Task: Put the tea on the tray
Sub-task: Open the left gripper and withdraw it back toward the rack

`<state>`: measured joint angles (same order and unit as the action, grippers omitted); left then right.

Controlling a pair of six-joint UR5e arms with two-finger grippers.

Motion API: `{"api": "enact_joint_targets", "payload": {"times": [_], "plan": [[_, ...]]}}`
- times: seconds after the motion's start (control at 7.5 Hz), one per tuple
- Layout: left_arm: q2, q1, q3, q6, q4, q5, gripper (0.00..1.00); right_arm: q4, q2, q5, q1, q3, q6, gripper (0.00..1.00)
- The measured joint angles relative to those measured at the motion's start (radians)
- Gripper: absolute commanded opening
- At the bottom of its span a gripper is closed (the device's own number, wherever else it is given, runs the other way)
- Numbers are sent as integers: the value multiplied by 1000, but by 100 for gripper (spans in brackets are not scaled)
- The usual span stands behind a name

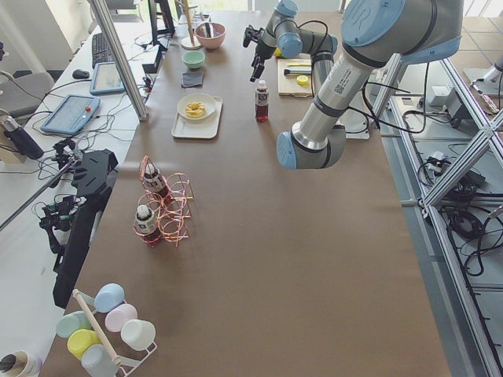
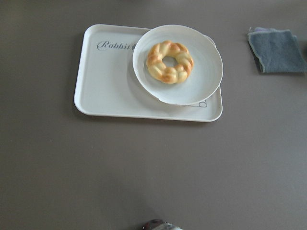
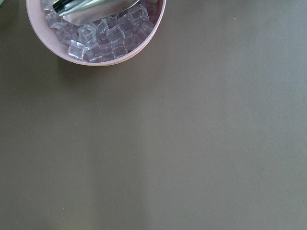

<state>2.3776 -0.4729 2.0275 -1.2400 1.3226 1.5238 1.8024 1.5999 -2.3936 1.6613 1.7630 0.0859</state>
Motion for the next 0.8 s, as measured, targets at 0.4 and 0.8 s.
{"api": "enact_joint_targets", "payload": {"times": [0.4, 0.8], "plan": [[-118, -207, 8, 209, 118, 145, 98, 0, -1, -2, 0, -1, -3, 100], [-268, -455, 1, 399, 206, 397, 98, 0, -6, -4, 0, 0, -3, 100]]}}
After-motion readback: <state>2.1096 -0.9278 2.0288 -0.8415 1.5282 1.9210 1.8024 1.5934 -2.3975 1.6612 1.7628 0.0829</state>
